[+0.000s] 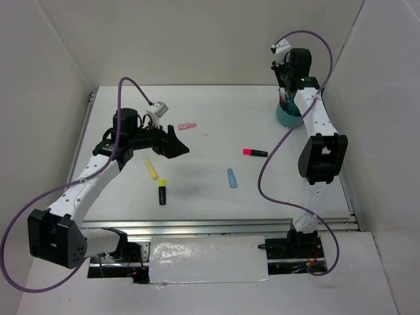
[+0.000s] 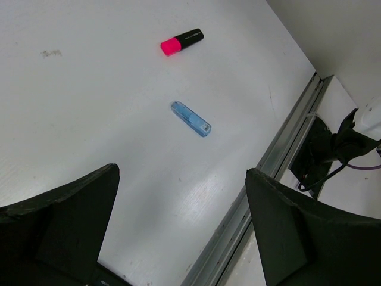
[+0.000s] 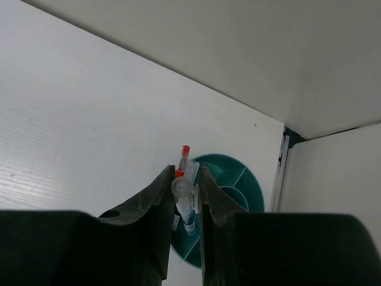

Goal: Sort the stationery into containers
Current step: Place the pen in the storage box.

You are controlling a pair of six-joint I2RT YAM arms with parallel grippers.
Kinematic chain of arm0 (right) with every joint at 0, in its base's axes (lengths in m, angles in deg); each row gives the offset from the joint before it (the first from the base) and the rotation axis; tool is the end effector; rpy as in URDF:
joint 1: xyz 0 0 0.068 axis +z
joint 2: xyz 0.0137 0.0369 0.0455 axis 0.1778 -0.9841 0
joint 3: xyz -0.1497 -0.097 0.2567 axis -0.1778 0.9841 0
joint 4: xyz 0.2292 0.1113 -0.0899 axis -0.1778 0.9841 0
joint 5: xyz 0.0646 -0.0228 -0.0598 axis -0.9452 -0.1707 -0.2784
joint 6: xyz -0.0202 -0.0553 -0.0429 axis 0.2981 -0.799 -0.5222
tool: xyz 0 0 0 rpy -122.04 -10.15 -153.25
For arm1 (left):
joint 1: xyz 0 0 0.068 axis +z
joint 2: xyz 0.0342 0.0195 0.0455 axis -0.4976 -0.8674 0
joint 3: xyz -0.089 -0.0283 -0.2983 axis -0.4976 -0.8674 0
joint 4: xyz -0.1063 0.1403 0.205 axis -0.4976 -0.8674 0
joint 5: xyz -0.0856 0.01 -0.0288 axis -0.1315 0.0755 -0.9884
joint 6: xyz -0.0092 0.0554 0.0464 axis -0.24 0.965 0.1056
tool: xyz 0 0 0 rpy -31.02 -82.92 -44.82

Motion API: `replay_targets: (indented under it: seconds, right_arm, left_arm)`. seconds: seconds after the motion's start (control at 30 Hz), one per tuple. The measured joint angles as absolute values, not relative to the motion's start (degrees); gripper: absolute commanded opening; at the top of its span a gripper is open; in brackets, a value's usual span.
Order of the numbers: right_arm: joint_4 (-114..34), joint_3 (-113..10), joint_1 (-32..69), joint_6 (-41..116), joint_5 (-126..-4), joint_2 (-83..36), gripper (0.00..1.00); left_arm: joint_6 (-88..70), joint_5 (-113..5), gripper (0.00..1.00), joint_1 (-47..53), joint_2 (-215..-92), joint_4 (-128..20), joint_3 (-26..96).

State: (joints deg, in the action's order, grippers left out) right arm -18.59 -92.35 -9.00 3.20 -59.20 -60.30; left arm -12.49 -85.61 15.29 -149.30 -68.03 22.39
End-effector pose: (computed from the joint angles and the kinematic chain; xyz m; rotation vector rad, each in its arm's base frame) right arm 0.5406 0.0139 0.3847 -0.5208 1.9154 -0.2643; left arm 0.2744 -0.1113 0.3603 0.4556 1.9712 -1.0175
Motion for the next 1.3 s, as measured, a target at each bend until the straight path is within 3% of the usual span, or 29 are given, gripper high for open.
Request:
replay_targets:
  seconds: [0.8, 1.03, 1.13, 1.3]
  right_arm:
    - [-20.28, -91.82, -12.74, 9.96, -62.58, -65.16, 0.04]
    - [-20.28, -91.82, -12.74, 10.98, -62.87, -65.51, 0.40]
    - [-20.25, -91.80, -12.74, 11.12, -62.87, -65.79, 0.50]
    - [-19.84, -91.76, -12.74, 11.66, -63.33, -65.75, 0.52]
  left_arm:
    - [-12.32, -85.81, 0.99, 15.29, -152.97, -67.74, 22.85]
    - [-12.32, -85.37, 0.99, 15.29, -153.01, -67.94, 23.04]
    - [-12.25, -84.28, 0.99, 15.29, -153.74, -68.70, 24.27]
    - [-12.08, -80.43, 0.99, 15.69, -155.57, -72.40, 28.77]
